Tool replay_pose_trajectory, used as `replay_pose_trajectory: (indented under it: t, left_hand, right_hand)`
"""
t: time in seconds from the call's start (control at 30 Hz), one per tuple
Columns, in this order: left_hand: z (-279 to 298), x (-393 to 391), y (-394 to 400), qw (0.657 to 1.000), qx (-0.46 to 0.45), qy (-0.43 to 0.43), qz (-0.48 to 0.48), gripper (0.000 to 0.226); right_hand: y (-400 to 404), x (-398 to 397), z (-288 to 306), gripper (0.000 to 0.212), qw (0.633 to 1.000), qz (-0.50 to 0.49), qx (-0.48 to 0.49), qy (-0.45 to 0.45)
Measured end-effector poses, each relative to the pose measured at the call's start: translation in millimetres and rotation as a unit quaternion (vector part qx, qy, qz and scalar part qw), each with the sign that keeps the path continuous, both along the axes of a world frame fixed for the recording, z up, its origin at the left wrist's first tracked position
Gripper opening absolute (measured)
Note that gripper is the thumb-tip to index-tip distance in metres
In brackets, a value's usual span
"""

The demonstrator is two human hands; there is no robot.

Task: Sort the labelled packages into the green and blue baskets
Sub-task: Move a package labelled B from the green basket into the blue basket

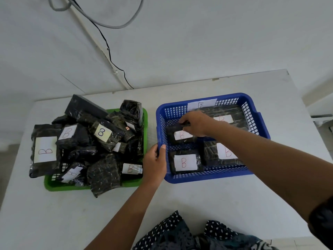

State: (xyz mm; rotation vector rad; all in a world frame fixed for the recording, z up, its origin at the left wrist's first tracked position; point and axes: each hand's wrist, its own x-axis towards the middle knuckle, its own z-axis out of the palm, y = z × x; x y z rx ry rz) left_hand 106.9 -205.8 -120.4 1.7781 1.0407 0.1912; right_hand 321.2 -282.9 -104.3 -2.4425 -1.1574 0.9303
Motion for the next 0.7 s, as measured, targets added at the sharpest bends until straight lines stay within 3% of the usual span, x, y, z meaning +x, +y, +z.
replay_pose_trajectory:
  t: [0.17, 0.53, 0.7]
  left_hand:
    - [-1, -1, 1, 1.000, -0.015, -0.003, -0.005, 0.025]
    - [-2, -2, 5, 1.000, -0.016, -0.003, -0.015, 0.031]
    - [1, -2, 6, 1.000, -0.017, -0.003, -0.020, 0.029]
  right_hand:
    - [7, -4, -2, 0.042, 0.997, 0.064, -0.049, -0.014]
    - [4, -25, -12, 0.046, 0.971, 0.140, -0.131, -0.141]
    - [1, -35, -16, 0.049, 0.981, 0.115, -0.078, -0.134]
